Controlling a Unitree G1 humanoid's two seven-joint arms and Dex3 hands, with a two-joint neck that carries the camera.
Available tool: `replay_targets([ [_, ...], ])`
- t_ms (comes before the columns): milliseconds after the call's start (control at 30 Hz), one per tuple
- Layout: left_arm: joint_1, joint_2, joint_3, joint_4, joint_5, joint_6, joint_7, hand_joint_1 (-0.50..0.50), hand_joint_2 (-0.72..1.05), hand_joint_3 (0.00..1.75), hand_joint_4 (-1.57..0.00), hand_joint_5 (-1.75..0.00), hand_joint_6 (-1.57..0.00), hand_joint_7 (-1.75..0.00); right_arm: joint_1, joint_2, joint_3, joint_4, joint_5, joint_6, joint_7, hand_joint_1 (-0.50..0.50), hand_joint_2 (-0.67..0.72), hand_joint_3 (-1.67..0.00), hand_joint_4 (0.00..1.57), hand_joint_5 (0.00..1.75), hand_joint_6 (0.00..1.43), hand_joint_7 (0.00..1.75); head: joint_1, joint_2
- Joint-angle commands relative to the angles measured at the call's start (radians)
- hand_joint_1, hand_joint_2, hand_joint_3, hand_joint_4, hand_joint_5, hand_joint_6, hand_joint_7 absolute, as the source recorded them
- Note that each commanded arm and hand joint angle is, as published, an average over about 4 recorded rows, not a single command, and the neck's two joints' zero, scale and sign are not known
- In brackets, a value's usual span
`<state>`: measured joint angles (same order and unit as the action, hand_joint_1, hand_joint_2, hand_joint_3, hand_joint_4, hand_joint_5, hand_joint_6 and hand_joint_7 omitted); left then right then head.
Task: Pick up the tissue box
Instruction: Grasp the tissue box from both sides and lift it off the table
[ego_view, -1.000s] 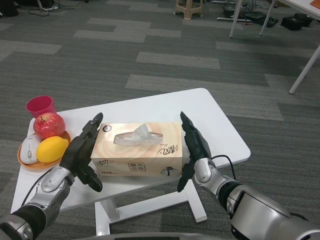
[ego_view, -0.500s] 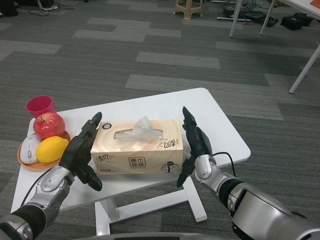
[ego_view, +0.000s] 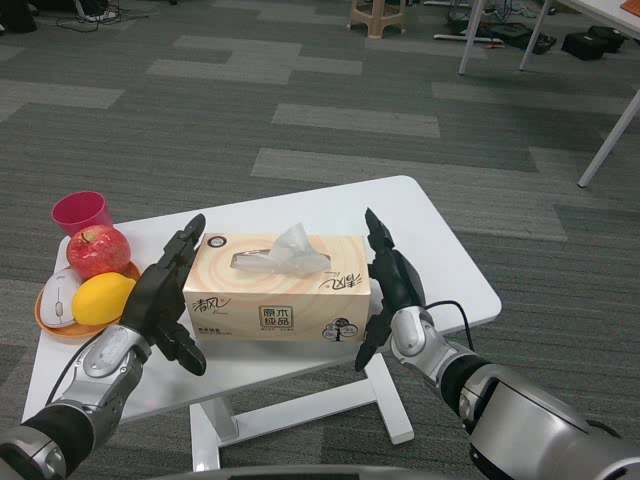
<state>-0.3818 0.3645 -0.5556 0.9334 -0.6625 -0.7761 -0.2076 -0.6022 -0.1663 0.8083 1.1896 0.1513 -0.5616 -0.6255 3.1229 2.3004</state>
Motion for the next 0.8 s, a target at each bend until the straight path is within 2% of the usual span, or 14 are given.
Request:
replay_targets([
  [33,-0.005,-0.019,-0.020,-0.031,0.014,-0.003,-0.019,0.50,-0.46,0.00,0.00,-0.21,0.00,0.00,-0.016,0.013,0.000,-0.025,0.004,-0.008,-0.007,-0.42,0.72,0.00,1.15,0.00,0.00,0.00,0.001,-0.001],
  [300,-0.005,-0.019,-0.023,-0.041,0.016,-0.003,-0.019,0.50,-0.46,0.00,0.00,-0.21,0.00,0.00,-0.005,0.013,-0.003,-0.037,0.004,-0.011,-0.005,-0.42,0.72,0.00,1.20,0.00,0.00,0.00,0.009,-0.003],
  [467,-0.005,-0.019,-0.022,-0.051,0.017,-0.003,-0.019,0.50,-0.46,0.00,0.00,-0.21,0.00,0.00,0.004,0.013,-0.012,-0.049,0.002,-0.018,-0.002,-0.42,0.72,0.00,1.17,0.00,0.00,0.00,0.014,0.000],
  [800,-0.005,-0.019,-0.017,-0.091,0.017,-0.003,-0.019,0.50,-0.46,0.00,0.00,-0.21,0.00,0.00,0.038,-0.018,-0.029,-0.107,-0.001,-0.037,0.030,-0.42,0.72,0.00,1.17,0.00,0.00,0.00,0.018,0.003],
])
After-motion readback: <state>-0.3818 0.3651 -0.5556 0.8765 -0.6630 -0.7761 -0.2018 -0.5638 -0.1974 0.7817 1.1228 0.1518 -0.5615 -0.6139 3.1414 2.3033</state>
